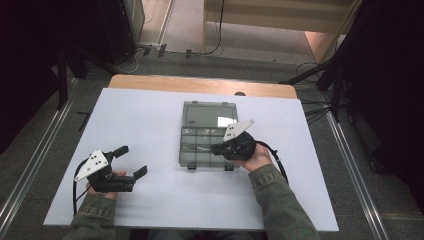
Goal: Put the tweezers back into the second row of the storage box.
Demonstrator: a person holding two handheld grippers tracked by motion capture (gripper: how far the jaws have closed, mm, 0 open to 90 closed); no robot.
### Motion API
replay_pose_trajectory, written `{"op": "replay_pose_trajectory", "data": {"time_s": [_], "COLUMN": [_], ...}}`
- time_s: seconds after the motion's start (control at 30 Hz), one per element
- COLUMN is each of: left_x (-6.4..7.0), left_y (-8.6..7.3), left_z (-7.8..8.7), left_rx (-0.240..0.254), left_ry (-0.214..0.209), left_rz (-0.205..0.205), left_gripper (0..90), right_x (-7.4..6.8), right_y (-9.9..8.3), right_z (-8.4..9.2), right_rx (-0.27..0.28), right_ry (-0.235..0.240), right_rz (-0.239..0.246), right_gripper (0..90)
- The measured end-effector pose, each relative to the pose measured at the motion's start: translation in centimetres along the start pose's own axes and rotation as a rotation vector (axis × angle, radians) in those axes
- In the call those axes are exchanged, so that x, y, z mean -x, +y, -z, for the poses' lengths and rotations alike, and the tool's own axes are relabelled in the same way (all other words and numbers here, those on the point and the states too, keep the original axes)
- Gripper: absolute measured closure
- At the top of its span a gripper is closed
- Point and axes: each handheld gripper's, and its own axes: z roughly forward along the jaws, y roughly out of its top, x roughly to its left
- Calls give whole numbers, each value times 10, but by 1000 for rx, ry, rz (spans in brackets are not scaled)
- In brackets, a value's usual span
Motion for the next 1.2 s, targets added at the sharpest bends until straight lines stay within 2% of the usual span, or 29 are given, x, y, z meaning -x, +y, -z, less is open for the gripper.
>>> {"op": "replay_pose_trajectory", "data": {"time_s": [0.03, 0.17, 0.2, 0.23, 0.33, 0.43, 0.47, 0.5, 0.57, 0.67, 0.7, 0.8, 0.83, 0.93, 1.0, 1.03, 1.07, 1.1, 1.13, 1.2], "left_x": [0, 0, 0, 0, 0, 0, 0, 0, 0, 1, 1, 1, 1, 1, 0, 0, 0, 1, 1, 1], "left_y": [0, 0, 0, 0, 0, 0, 0, 0, 0, 0, 0, 0, 0, 0, 0, 0, 0, 0, 0, 0], "left_z": [0, -1, -1, -1, -1, 0, 0, 0, 0, -1, -1, -1, -1, -1, -1, -1, -1, -1, -1, -2], "left_rx": [0, -2, 0, 0, -1, 0, 0, 0, -1, 1, 0, 0, -1, 0, 1, 1, 1, 2, 2, 0], "left_ry": [0, -3, -4, -4, -3, -5, -5, -4, -3, -3, -3, -2, -2, -1, 0, -1, -1, -1, -1, 0], "left_rz": [1, 7, 7, 7, 6, 6, 6, 6, 6, 7, 6, 4, 4, 3, 2, 2, 2, 2, 3, 3], "left_gripper": [0, 0, 0, 0, 0, 0, 0, 0, 0, 0, 0, 0, 0, 0, 0, 0, 0, 0, 0, 0], "right_x": [0, 0, 0, 0, 1, 3, 3, 6, 6, 4, 3, 0, -3, -8, -13, -16, -16, -21, -23, -27], "right_y": [1, 1, 1, 0, 0, -3, -3, -7, -11, -17, -18, -23, -26, -32, -35, -38, -38, -43, -45, -52], "right_z": [0, 1, 1, 2, 5, 9, 9, 13, 18, 25, 27, 36, 40, 47, 53, 57, 57, 64, 67, 71], "right_rx": [6, 4, 1, -7, -22, -27, -27, -17, -6, 13, 21, 27, 43, 71, 71, 100, 100, 143, 152, 208], "right_ry": [-21, -31, -36, -54, -81, -99, -99, -109, -117, -146, -172, -207, -230, -248, -286, -303, -303, -336, -346, -372], "right_rz": [-7, -24, -31, -52, -89, -142, -142, -186, -230, -277, -296, -339, -342, -350, -357, -358, -358, -379, -389, -403], "right_gripper": [684, 654, 618, 542, 493, 382, 382, 283, 177, 64, 18, 0, 0, 0, 0, 0, 0, 0, 0, 0]}}
